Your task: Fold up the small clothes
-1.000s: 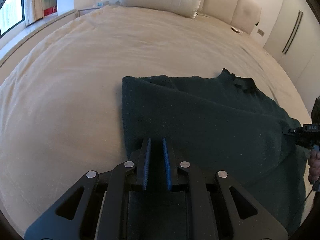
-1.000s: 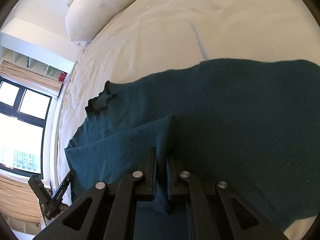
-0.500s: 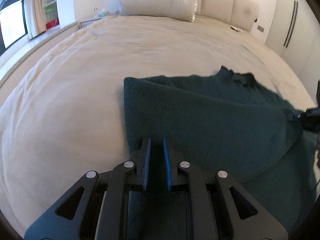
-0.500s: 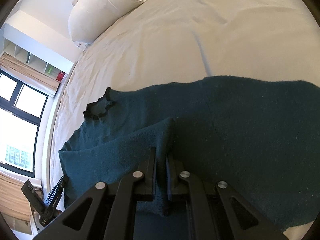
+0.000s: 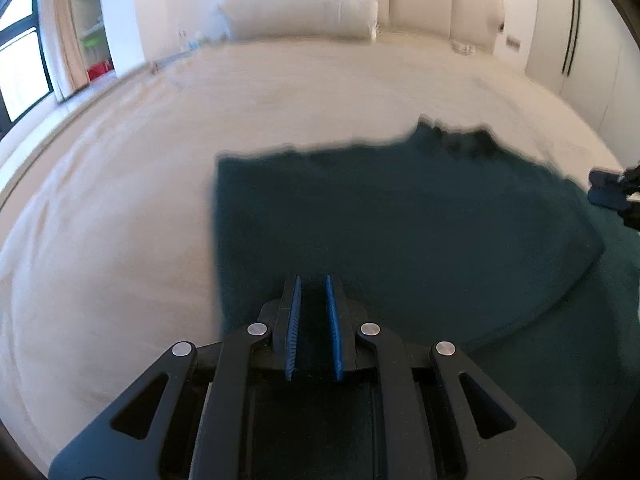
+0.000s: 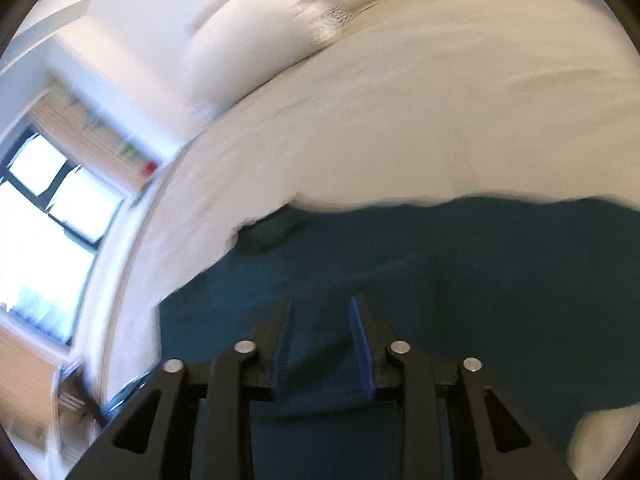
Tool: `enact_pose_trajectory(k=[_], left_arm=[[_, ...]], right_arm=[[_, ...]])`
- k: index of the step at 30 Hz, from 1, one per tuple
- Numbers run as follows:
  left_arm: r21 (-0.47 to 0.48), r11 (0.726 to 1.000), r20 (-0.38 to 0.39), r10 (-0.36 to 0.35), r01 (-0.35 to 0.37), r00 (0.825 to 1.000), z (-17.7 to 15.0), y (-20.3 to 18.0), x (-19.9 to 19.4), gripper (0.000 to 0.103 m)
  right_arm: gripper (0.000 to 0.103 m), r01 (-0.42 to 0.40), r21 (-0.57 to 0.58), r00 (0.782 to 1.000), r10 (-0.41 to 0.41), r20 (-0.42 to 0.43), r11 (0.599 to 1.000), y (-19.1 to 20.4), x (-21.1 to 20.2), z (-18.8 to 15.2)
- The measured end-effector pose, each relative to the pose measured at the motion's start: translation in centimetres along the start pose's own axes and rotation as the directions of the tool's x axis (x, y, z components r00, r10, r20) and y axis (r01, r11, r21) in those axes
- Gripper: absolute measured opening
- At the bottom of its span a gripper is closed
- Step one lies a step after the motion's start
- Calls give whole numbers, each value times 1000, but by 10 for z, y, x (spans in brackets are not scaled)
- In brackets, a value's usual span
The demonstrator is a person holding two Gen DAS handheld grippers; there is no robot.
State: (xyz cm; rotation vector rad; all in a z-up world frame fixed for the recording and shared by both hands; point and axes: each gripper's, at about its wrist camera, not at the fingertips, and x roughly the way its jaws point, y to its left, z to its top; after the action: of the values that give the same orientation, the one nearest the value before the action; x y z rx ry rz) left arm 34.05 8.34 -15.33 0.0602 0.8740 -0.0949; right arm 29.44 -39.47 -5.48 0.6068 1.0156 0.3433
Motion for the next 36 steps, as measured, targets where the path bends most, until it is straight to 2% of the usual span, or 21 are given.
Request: enact_pose_trajectory(k=[1,2,3,4,6,7,8,10,13,14,15,17,18,20,22,25,28,30,33,35,36], left_arm=[[2,1000,2,0,0,1000,-1,0,2,13],[2,1000,-3,-2,2,1000,-1,0,3,13],[4,1000,-8,-4,4,1000,0,1,2,13],[8,1000,-14,-8,9,1000,1,1,1,13],[-9,999,-11,-34,34,999,3,8,-4,13],[-29,998,-5,-48,47,999,2,11,-7,13],[-61,996,4,-58,58,998,1,16,-12,13],[-113,989,21,-89,91,996,0,19,-20,13],[-144,978,88,-138,149,987,1,16,-42,13],[-141,977,103,-143,157,984,3,13,-49,16],[-137,976,116,-152,167,982,4,10,-55,24],[-142,975,157,-150,172,976,8,5,-68,53],[-153,975,200,-131,163,971,9,3,-80,73],[-162,971,317,-116,174,941,11,-1,-108,81],[-152,969,375,-127,196,918,14,-9,-124,101],[-134,970,424,-130,204,896,20,-23,-141,103],[-92,959,379,-216,269,900,35,-35,-142,103],[-63,960,362,-234,274,902,39,-43,-143,103],[-38,970,323,-216,241,921,41,-52,-139,103],[-43,974,289,-201,223,936,41,-53,-132,103],[-46,974,273,-203,224,940,42,-53,-126,103]], right_arm=[[51,0,14,999,1,-43,1000,-5,14,-3],[46,30,34,997,-27,-78,999,-15,27,-8],[35,36,53,997,-32,-63,998,-27,29,-11],[13,27,79,999,-24,-43,997,-37,23,-11],[9,-6,192,1000,3,17,981,-68,-5,-14],[15,12,215,997,-27,70,976,-82,-29,-17],[34,53,235,987,-86,133,971,-95,-57,-21],[60,77,297,949,-162,271,952,-124,-115,-36],[63,75,439,883,-264,389,895,-180,-194,-63],[63,64,520,862,-309,401,852,-209,-222,-77],[63,55,569,852,-336,402,820,-227,-237,-86],[64,32,681,829,-400,391,731,-270,-270,-110],[64,31,712,819,-426,384,701,-281,-278,-118],[63,-25,750,799,-438,412,661,-304,-295,-133],[63,-80,766,798,-419,433,638,-318,-299,-138],[65,-90,776,796,-424,433,624,-326,-295,-130],[65,-120,788,779,-434,452,604,-332,-288,-118],[65,-136,788,770,-436,466,601,-333,-285,-110],[41,-95,788,774,-453,443,608,-335,-285,-98],[16,-45,789,779,-473,411,612,-330,-288,-90],[14,-23,787,775,-486,403,617,-328,-289,-88]])
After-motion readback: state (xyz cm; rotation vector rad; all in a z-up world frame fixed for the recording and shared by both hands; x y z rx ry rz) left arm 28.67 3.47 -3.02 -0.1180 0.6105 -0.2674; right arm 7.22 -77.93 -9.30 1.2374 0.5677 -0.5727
